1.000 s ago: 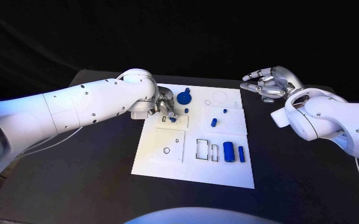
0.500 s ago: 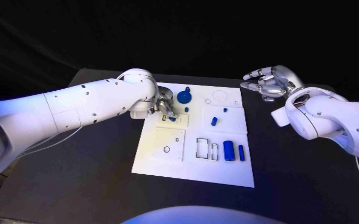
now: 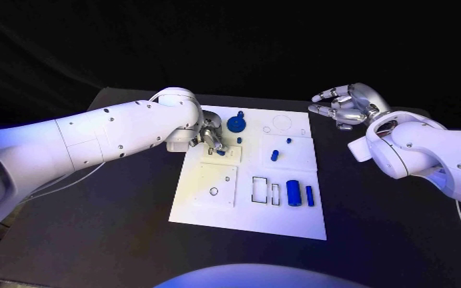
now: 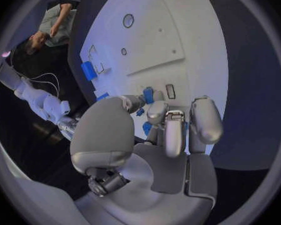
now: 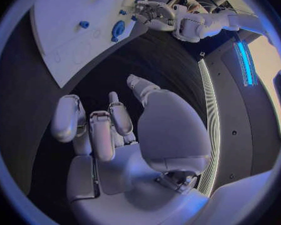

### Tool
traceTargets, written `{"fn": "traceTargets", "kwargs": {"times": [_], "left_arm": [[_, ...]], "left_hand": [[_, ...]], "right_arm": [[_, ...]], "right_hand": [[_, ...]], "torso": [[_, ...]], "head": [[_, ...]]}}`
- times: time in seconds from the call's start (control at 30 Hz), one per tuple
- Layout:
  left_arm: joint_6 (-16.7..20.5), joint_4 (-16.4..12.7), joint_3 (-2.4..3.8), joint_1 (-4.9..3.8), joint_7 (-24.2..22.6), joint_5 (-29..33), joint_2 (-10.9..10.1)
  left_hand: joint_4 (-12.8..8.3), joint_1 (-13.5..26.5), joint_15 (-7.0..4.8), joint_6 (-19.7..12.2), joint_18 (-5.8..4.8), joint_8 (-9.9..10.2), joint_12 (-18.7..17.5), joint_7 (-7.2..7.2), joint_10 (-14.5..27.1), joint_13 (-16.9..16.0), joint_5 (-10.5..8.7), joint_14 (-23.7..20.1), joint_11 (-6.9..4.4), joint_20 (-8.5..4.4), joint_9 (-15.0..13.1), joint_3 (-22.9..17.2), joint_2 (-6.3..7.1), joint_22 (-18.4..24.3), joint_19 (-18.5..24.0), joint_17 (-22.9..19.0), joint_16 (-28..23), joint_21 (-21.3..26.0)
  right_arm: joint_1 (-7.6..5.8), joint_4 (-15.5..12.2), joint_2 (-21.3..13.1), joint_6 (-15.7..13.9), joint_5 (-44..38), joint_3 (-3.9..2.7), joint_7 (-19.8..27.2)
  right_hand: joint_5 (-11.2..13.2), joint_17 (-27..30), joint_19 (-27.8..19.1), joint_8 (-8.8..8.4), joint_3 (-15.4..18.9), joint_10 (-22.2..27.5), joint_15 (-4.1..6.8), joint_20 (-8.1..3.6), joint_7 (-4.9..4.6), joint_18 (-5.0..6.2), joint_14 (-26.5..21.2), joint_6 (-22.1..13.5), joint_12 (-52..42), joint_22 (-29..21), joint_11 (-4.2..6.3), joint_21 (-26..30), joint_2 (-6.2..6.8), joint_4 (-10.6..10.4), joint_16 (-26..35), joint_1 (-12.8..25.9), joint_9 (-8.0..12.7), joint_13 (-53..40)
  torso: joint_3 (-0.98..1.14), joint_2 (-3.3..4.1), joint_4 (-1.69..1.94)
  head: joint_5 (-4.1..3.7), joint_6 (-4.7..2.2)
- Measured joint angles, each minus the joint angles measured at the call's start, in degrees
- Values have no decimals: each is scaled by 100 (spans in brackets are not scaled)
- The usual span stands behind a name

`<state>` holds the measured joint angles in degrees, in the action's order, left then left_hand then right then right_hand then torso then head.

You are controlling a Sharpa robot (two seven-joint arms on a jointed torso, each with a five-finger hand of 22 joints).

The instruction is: Assemble the parts on the task board

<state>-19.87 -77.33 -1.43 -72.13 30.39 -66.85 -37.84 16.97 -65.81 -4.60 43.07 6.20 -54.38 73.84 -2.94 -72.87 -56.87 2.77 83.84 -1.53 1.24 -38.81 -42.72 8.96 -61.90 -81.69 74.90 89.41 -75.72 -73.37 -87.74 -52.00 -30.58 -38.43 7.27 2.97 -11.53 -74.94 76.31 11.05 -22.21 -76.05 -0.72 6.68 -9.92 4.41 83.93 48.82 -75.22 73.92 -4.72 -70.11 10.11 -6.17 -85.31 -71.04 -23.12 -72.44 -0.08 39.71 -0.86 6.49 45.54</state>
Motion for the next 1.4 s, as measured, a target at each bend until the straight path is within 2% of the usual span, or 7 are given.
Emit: {"fn": "traceTargets", "kwargs": {"times": [0.17, 0.53, 0.6, 0.67, 1.0, 1.1, 1.4], "left_arm": [[-20, 39, 0, -1, 0, 6, 29], [-65, 123, -5, -11, 0, 24, 90], [-75, 133, -6, -14, 2, 31, 98], [-82, 139, -6, -16, 2, 36, 107], [-102, 165, -8, -20, 6, 49, 126], [-103, 169, -8, -19, 6, 49, 130], [-105, 200, -8, -17, 6, 43, 152]], "left_hand": [[-149, 139, -21, 50, 0, -3, 21, 7, -39, -38, 8, 21, -18, 0, 0, -149, -23, 20, 0, 0, 0, 0], [-133, 375, -42, 153, 0, -6, 54, 50, -130, -124, 8, 0, -50, -22, 1, -164, -128, -7, -22, 0, 0, 0], [-135, 446, -54, 198, 0, -7, 71, 55, -151, -147, 8, 13, -53, -22, 1, -165, -106, -16, -22, 0, 0, 0], [-441, 527, -62, 215, 0, -6, 87, 68, -160, -162, 6, 21, -61, -22, 2, -471, -46, -18, -22, 0, 0, 0], [-474, 688, -62, 275, 1, -5, 115, 71, -220, -268, 5, 20, -82, -42, 8, -439, -95, -35, -42, 0, 0, 0], [-617, 773, -67, 304, 0, -5, 137, 81, -231, -280, 2, 15, -93, -42, 9, -535, -31, -35, -42, 0, 0, 0], [-649, 922, -101, 373, 0, 17, 136, 119, -241, -312, 1, 20, -102, -41, 12, -504, -28, -34, -42, 0, 0, 0]], "right_arm": [[2, 3, 3, 0, 0, 0, -1], [5, 4, 1, 1, 0, 0, -4], [5, 4, 0, 1, 0, 0, -5], [5, 4, 0, 1, 0, 0, -5], [5, 2, -4, 1, 0, 0, -7], [5, 2, -3, 1, 0, 0, -7], [6, 4, -4, 0, 0, 0, -9]], "right_hand": [[0, 0, 0, 0, 0, 0, 0, 0, 0, 0, 0, 0, 0, 0, 0, 0, 0, 0, 0, 0, 0, 0], [0, 1, 0, 0, 0, 0, 0, 0, 0, 0, 0, 0, 0, 0, 0, 0, 0, 0, 0, 0, 0, 0], [0, 1, 0, 0, 0, 0, 0, 0, 0, 0, 0, 0, 0, 0, 0, 0, 0, 0, 0, 0, 0, 0], [0, 1, 0, 0, -1, 0, 0, 0, 0, 0, 0, 0, 0, 0, 0, 0, 0, 0, 0, 0, 0, 0], [0, 2, 0, 0, -1, 0, 0, 0, 0, 0, 0, 0, 0, 0, 0, 0, 0, 1, 0, 0, 0, 0], [0, 2, 0, 0, -1, 0, 0, 0, 0, 0, 0, 0, 0, 0, 0, 0, 0, 1, 0, 0, 0, 0], [0, 2, 0, 0, 9, 0, 0, 0, 0, 0, 0, 0, 0, -6, 0, 34, 0, -9, 22, 0, 0, 9]], "torso": [[0, -1, 1], [1, 0, -1], [1, 2, -1], [1, 2, -1], [1, 2, 2], [0, 2, 2], [-1, 1, 4]], "head": [[3, -1], [-2, 4], [-6, 8], [-8, 12], [-20, 27], [-20, 32], [-20, 43]]}}
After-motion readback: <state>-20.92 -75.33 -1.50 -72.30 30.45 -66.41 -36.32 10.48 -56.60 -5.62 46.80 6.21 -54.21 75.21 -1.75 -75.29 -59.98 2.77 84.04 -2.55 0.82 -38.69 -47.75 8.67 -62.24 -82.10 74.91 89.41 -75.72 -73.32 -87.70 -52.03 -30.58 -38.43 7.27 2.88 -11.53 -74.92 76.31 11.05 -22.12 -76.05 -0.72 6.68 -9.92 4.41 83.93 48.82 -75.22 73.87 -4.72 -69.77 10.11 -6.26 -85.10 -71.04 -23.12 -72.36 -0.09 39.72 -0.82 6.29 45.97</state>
